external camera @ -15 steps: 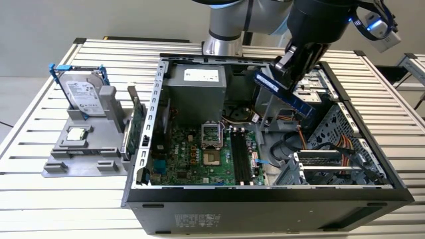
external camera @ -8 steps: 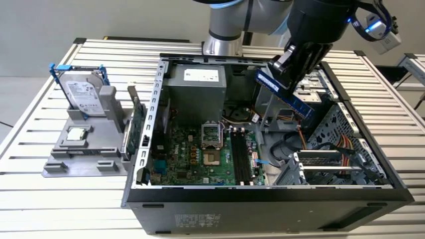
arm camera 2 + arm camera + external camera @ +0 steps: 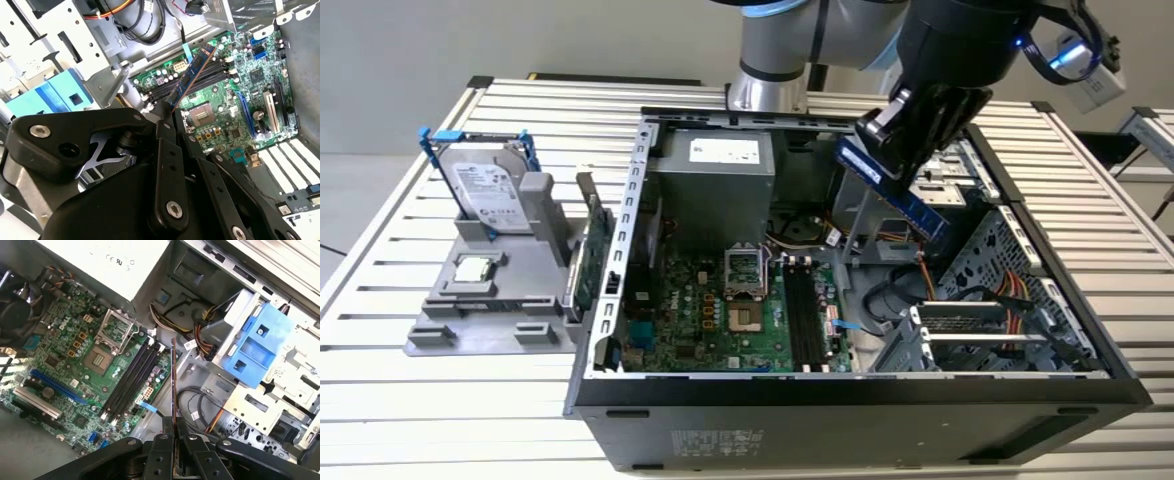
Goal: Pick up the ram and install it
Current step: 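Insert the ram into the slot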
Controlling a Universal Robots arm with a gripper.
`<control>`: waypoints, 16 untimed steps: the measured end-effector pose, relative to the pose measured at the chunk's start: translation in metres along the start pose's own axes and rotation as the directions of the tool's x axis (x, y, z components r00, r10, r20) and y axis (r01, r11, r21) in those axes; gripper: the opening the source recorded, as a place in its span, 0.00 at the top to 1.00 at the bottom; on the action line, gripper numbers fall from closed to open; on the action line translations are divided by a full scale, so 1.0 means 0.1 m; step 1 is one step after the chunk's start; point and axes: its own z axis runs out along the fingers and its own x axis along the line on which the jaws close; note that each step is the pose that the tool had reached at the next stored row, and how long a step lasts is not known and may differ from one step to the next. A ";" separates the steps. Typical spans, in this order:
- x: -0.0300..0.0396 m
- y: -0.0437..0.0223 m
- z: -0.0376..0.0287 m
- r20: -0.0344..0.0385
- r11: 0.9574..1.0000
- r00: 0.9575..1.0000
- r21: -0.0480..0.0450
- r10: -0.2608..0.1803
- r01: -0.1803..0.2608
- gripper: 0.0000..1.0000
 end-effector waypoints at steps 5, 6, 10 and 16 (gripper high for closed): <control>0.000 0.000 0.000 0.001 0.999 0.999 0.002 0.044 -0.044 1.00; 0.000 0.000 0.000 0.001 0.999 0.999 0.002 0.054 -0.054 1.00; 0.000 0.000 0.000 0.002 0.996 0.996 0.004 0.088 -0.089 1.00; 0.000 0.000 0.000 0.003 0.990 0.990 0.006 0.141 -0.141 1.00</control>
